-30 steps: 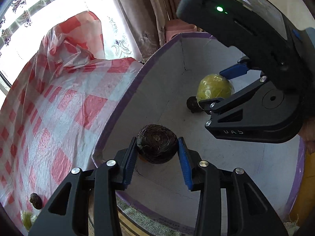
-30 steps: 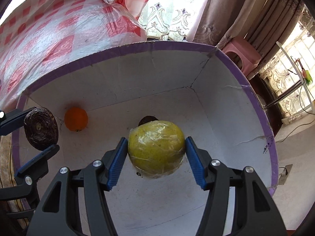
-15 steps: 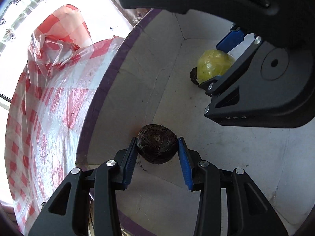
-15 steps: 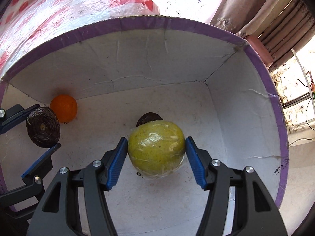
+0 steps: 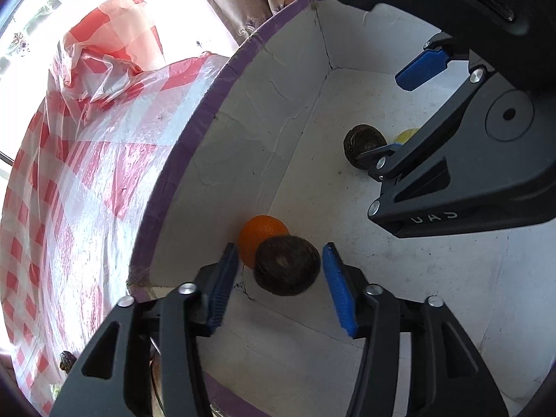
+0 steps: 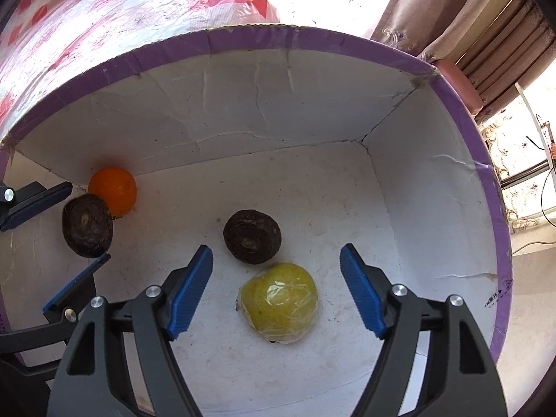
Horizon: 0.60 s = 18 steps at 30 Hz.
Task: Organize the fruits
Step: 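Withdraw both grippers from the box back toward the remaining fruits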
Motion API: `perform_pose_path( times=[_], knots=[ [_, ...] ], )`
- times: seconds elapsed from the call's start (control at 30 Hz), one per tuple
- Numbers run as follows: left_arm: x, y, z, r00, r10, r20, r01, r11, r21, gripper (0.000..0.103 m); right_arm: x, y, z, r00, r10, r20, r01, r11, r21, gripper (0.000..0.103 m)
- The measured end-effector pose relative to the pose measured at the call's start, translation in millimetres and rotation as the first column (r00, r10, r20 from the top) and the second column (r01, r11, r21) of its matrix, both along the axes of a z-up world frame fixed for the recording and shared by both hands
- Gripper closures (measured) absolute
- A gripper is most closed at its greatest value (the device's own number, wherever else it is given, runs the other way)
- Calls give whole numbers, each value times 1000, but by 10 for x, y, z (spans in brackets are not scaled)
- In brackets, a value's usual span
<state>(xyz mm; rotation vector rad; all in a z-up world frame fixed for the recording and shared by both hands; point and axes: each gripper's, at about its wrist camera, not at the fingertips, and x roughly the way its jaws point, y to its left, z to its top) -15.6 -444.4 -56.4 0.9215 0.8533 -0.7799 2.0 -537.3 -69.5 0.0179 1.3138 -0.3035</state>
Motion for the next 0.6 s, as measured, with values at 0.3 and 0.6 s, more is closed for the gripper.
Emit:
perform_pose_path(
  times=[0.3, 0.6],
  knots=[
    [75, 165, 272, 998, -4, -63, -6, 986, -167, 15, -100, -45, 272, 991, -58, 121, 64, 997, -47, 16],
    [200, 470, 621, 982, 67, -179, -129, 923, -363, 15, -260, -70, 726, 953, -130, 273, 130, 991, 18, 9]
  ],
)
